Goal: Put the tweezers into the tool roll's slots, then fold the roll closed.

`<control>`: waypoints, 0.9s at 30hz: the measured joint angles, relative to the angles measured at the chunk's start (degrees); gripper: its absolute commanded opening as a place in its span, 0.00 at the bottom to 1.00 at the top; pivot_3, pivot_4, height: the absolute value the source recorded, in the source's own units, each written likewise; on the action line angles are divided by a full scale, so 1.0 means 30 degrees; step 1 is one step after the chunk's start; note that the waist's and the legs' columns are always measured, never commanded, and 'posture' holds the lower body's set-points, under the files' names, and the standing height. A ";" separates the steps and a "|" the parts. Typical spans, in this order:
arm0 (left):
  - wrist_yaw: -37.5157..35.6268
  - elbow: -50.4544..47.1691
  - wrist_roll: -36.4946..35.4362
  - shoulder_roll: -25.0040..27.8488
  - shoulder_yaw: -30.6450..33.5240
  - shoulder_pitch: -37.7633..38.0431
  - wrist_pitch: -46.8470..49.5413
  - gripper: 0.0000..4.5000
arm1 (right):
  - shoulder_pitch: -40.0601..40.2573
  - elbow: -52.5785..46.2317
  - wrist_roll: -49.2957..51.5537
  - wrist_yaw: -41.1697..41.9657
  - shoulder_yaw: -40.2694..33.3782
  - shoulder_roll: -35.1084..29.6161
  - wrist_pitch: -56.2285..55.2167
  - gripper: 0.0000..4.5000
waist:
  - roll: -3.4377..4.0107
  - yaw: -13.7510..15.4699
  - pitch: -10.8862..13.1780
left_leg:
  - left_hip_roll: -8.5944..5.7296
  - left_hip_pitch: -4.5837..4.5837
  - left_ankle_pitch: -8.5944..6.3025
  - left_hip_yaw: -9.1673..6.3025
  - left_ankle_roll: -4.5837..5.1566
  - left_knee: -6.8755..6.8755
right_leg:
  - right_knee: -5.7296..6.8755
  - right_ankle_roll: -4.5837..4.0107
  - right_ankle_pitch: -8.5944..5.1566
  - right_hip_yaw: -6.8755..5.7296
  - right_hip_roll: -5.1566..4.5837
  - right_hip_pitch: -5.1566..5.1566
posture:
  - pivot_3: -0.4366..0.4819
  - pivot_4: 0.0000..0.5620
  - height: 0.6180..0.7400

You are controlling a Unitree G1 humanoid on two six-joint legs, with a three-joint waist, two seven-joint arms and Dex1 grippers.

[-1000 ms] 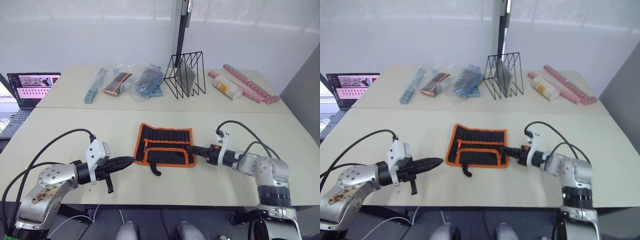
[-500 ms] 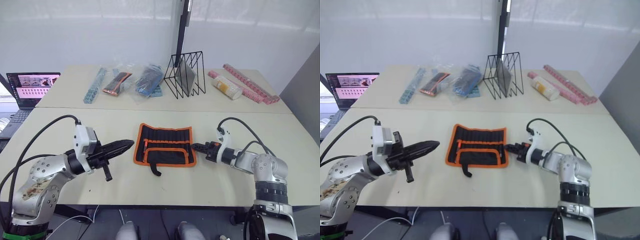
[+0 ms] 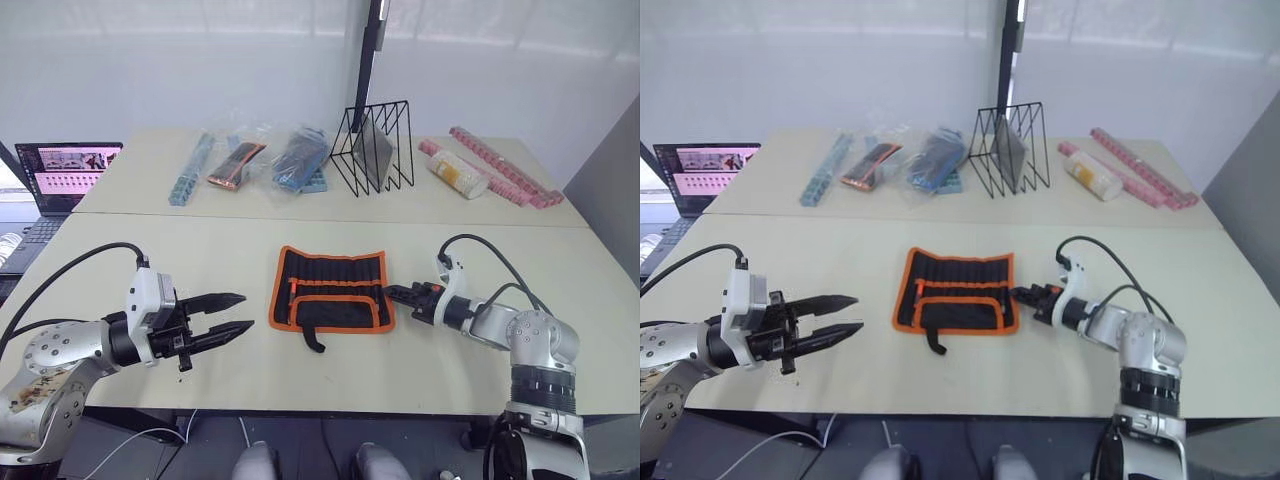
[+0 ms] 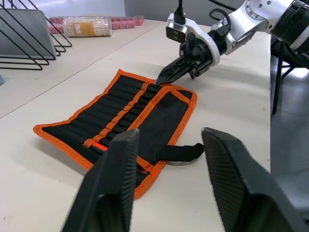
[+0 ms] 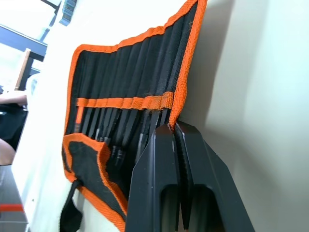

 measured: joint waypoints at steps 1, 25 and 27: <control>-0.0003 0.0004 0.0000 0.0000 -0.0019 0.0000 0.0007 0.83 | -0.0001 -0.0209 0.0222 -0.0189 -0.0145 0.0109 0.0301 0.00 | 0.0002 -0.0008 0.0001 | 0.0000 -0.0037 0.0002 0.0002 -0.0001 0.0001 | 0.0010 -0.0001 0.0001 0.0004 0.0000 -0.0042 | 0.48 0.27 0.57; -0.0233 0.0593 0.0824 -0.0014 -0.0596 0.0097 -0.0754 1.00 | -0.1840 -0.6035 0.0289 -0.9819 -0.1996 0.7522 0.4784 0.00 | 0.0033 0.0004 0.0017 | -0.0021 -0.0118 0.0006 -0.0018 -0.0007 -0.0037 | -0.0008 -0.0003 0.0004 -0.0036 -0.0034 -0.0109 | 0.48 0.27 0.57; -0.0228 0.0592 0.0825 -0.0014 -0.0603 0.0092 -0.0762 1.00 | -0.0976 -0.5938 -0.0316 -0.9865 -0.0814 0.7593 0.3891 0.00 | 0.0034 -0.0060 0.0018 | -0.0018 -0.0117 0.0006 -0.0020 -0.0007 -0.0040 | -0.0001 -0.0003 0.0004 -0.0038 -0.0027 -0.0115 | 0.48 0.27 0.57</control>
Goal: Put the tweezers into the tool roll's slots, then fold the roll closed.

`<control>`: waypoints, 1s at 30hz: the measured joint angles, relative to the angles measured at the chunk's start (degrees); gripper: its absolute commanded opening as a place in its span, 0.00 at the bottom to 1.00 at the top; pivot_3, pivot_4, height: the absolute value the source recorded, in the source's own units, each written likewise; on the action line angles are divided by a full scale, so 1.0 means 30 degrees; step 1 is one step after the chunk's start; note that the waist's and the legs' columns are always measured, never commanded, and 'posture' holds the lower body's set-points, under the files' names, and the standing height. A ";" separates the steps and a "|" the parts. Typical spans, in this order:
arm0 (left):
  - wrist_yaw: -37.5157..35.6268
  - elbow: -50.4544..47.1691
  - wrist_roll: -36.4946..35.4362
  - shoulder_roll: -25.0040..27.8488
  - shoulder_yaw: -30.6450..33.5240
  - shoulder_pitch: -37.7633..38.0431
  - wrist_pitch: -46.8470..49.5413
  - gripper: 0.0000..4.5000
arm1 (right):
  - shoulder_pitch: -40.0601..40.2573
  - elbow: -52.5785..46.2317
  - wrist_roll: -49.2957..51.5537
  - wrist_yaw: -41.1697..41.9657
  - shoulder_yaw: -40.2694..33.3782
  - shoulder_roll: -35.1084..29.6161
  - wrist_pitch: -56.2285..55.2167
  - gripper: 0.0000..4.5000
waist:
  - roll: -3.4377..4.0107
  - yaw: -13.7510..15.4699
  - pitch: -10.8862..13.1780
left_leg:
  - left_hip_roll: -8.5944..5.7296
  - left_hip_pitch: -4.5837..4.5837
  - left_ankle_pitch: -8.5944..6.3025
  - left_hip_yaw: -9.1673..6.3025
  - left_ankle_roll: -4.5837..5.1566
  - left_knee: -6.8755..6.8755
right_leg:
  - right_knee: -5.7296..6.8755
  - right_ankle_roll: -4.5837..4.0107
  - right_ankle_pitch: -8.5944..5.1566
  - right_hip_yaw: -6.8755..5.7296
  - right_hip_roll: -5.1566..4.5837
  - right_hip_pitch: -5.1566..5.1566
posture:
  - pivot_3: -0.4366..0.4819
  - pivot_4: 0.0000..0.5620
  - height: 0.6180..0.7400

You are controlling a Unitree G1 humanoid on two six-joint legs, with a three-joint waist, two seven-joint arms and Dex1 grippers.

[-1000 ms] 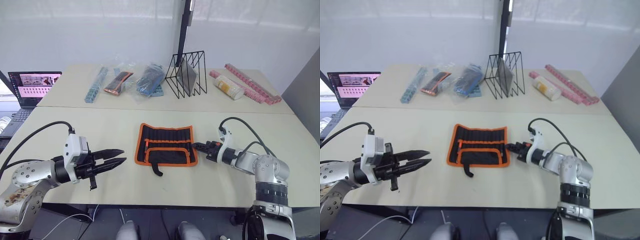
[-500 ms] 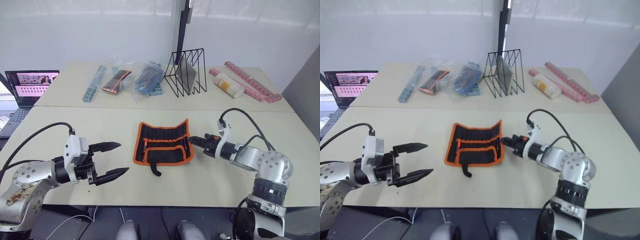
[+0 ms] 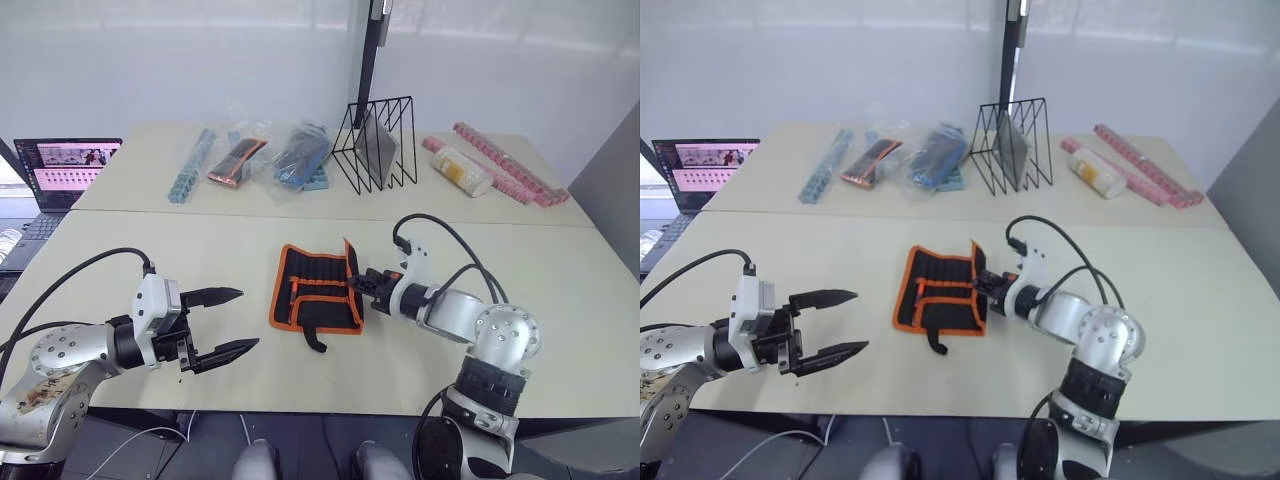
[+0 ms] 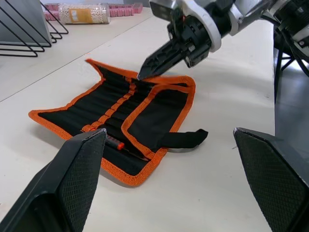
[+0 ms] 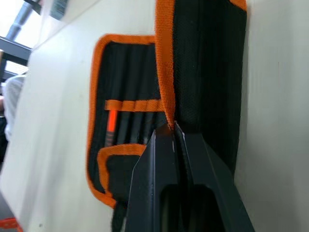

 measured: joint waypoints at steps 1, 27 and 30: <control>0.0002 0.0001 0.0001 0.0000 -0.0001 0.0000 -0.0002 1.00 | 0.0344 0.0126 -0.0273 0.0089 0.0520 0.0050 -0.0590 0.00 | 0.0001 -0.0022 -0.0001 | 0.0000 0.0000 0.0000 0.0000 0.0000 -0.0005 | 0.0002 0.0000 0.0000 0.0001 0.0000 0.0001 | 0.48 0.27 0.57; -0.0061 -0.0011 0.0229 0.0181 -0.0003 0.0192 0.0030 1.00 | 0.0459 0.5416 0.0148 0.7833 0.3662 -0.3348 -0.5589 0.57 | -0.0044 -0.0207 -0.0029 | 0.0018 0.0122 0.0010 0.0018 -0.0009 -0.0006 | 0.0011 -0.0002 0.0001 0.0016 0.0020 0.0095 | 0.48 0.27 0.57; -0.0101 -0.0010 0.0228 0.0368 -0.0003 0.0185 0.0048 1.00 | 0.0164 0.6380 0.0733 0.8428 0.3018 -0.3746 -0.5584 0.45 | -0.0041 -0.0056 -0.0027 | 0.0016 0.0120 0.0010 0.0026 -0.0010 -0.0005 | 0.0011 -0.0003 0.0001 0.0022 0.0017 0.0090 | 0.48 0.27 0.57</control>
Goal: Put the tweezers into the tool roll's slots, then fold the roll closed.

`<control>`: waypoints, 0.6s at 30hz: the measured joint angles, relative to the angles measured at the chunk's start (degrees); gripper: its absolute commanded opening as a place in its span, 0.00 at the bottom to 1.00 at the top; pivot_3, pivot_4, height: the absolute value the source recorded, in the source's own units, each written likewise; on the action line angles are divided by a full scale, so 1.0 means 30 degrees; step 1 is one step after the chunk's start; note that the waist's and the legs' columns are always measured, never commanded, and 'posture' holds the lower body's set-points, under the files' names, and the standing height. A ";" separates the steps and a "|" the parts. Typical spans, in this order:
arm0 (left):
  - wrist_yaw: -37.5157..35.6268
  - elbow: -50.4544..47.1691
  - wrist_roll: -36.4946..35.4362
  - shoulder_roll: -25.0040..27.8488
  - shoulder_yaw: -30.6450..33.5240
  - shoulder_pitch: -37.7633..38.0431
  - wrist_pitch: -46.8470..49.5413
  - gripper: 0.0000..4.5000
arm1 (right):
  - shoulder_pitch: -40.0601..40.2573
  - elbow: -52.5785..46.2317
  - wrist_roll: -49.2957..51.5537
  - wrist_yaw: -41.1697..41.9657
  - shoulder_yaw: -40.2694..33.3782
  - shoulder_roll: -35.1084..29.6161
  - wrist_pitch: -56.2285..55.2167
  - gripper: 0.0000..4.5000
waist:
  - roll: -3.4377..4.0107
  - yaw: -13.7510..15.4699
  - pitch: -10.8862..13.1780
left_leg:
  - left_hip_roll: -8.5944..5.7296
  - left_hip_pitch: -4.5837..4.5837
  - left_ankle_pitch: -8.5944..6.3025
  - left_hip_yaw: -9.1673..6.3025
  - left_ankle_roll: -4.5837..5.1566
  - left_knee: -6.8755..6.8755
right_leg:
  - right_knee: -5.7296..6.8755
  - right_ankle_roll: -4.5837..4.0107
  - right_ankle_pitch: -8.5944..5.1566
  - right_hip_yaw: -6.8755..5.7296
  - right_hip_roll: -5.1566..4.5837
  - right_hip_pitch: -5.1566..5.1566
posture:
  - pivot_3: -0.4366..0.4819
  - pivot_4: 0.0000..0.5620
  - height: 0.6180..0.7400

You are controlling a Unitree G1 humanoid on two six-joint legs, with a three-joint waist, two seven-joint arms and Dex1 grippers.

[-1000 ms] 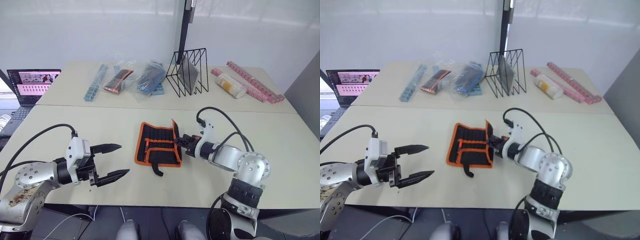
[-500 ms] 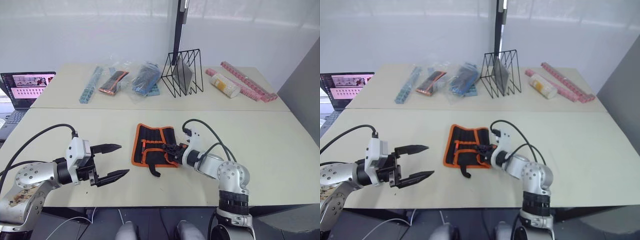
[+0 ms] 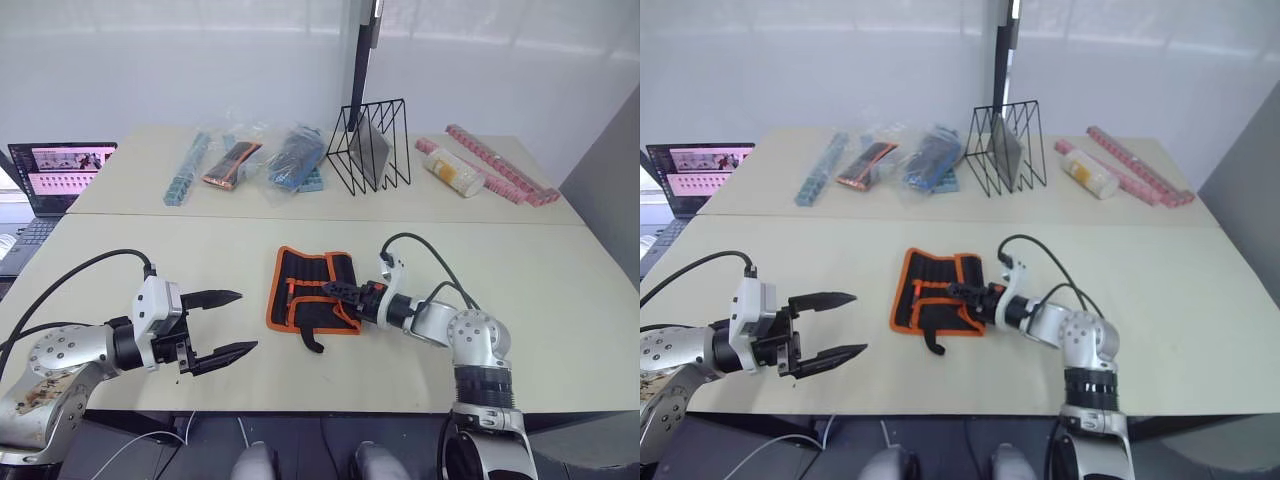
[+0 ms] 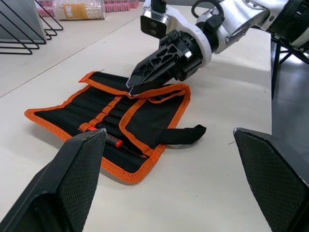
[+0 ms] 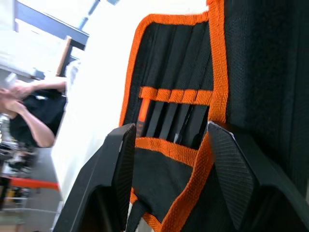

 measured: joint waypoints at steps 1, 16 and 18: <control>-0.0012 0.0001 -0.0001 0.0018 0.0000 0.0000 0.0007 1.00 | -0.0049 0.0255 0.0095 0.0153 -0.0147 -0.0138 -0.0012 0.39 | 0.0000 0.0052 0.0001 | 0.0000 -0.0003 0.0000 0.0001 0.0000 0.0000 | 0.0000 0.0000 0.0000 0.0000 0.0000 -0.0003 | 0.48 0.27 0.57; 0.1288 0.0154 -0.0491 -0.0476 -0.0053 -0.0297 0.1705 1.00 | 0.0437 0.0805 -0.0152 0.3350 0.1242 -0.1551 -0.2026 0.01 | 0.0003 0.0099 0.0002 | 0.0001 -0.0011 0.0000 -0.0002 0.0000 -0.0002 | 0.0001 0.0000 0.0000 -0.0001 0.0002 -0.0012 | 0.48 0.27 0.57; 0.1425 0.0093 -0.0492 -0.0539 -0.0115 -0.0288 0.1743 1.00 | 0.0775 0.0359 -0.0574 0.3997 0.2127 -0.2026 -0.2659 0.01 | 0.0003 0.0125 0.0003 | 0.0000 -0.0013 0.0000 -0.0002 0.0000 -0.0001 | -0.0001 0.0000 0.0000 0.0000 0.0000 -0.0012 | 0.48 0.27 0.57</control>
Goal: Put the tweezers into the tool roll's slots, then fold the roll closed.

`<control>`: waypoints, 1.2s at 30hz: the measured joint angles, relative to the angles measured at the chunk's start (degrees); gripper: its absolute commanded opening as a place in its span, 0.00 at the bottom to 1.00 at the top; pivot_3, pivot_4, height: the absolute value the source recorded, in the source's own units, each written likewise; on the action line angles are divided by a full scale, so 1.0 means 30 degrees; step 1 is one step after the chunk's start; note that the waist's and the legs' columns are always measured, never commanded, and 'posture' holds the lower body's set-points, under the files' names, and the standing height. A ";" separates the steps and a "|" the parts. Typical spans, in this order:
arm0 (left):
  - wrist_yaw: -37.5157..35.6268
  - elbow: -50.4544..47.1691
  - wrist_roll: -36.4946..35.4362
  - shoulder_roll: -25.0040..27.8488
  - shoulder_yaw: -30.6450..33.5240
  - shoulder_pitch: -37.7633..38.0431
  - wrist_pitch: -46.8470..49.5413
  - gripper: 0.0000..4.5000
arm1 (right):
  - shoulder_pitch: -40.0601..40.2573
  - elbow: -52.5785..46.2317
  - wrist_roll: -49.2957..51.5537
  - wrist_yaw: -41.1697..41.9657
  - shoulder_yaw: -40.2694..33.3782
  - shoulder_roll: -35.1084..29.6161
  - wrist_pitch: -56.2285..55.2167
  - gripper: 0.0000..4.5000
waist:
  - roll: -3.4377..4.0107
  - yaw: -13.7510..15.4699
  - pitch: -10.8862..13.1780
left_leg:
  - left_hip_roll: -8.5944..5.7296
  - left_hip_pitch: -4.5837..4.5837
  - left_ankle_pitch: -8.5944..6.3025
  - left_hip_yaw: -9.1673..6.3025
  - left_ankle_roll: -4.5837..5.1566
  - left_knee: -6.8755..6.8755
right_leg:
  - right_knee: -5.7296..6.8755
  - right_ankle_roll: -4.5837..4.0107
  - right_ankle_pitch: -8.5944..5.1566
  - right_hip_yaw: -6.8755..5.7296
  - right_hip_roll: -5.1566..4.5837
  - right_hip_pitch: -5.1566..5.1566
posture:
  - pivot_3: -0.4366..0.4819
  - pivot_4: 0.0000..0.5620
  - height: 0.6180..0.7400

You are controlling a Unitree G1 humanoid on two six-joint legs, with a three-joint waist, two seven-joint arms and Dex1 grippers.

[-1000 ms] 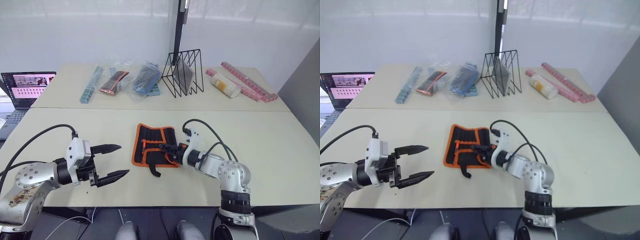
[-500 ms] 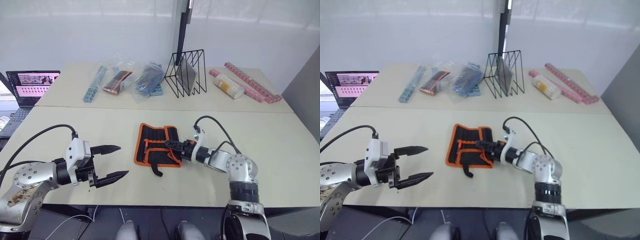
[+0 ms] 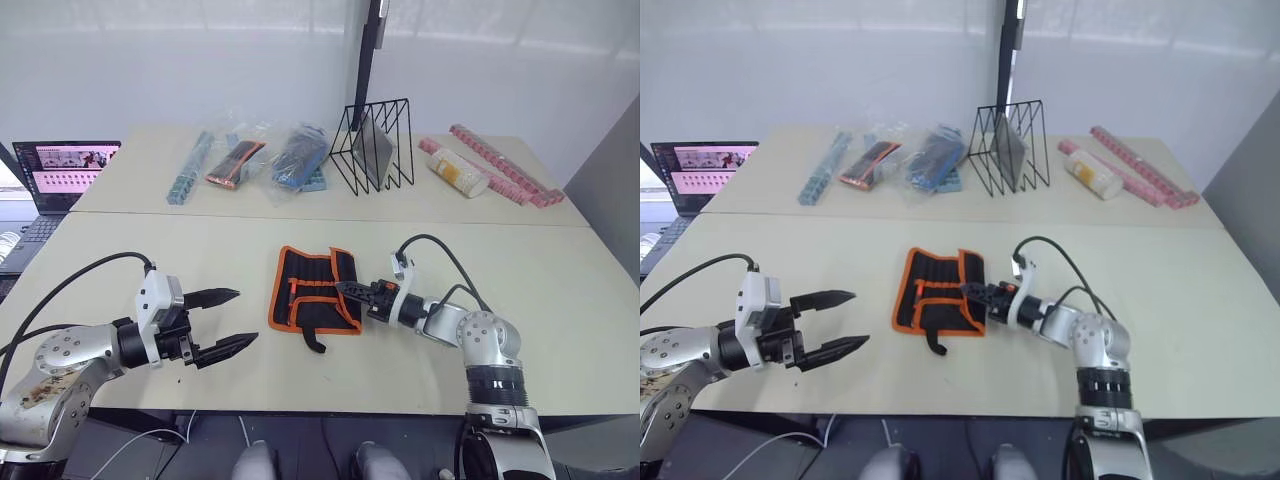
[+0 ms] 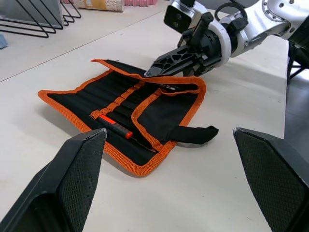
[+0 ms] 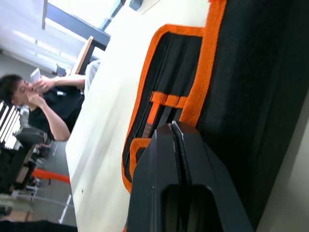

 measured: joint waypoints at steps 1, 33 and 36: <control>0.0051 -0.0024 -0.0002 -0.0035 -0.0007 0.0006 0.0025 1.00 | 0.0090 -0.0195 -0.0225 0.0234 0.0428 -0.0161 -0.0281 0.01 | 0.0000 -0.0002 0.0000 | 0.0000 0.0000 0.0000 0.0000 -0.0001 0.0000 | 0.0000 0.0000 0.0000 0.0000 0.0000 0.0000 | 0.48 0.27 0.57; 0.0047 -0.0255 0.0046 -0.0030 -0.0013 0.0068 0.0287 1.00 | 0.0626 -0.0539 -0.3203 0.5355 0.2099 -0.3245 -0.6844 0.39 | 0.0005 0.0010 0.0011 | -0.0001 -0.0004 -0.0001 0.0001 0.0000 -0.0003 | -0.0001 -0.0001 0.0001 0.0000 0.0001 -0.0009 | 0.48 0.27 0.57; 0.0018 -0.0241 0.0153 -0.0028 -0.0014 -0.0020 0.0287 1.00 | 0.1243 -0.0102 -0.4478 0.6111 0.3050 -0.3166 -0.8974 0.13 | 0.0006 0.0008 0.0011 | -0.0001 -0.0001 0.0000 0.0003 -0.0001 -0.0002 | 0.0000 -0.0001 0.0001 0.0002 0.0001 -0.0005 | 0.48 0.27 0.57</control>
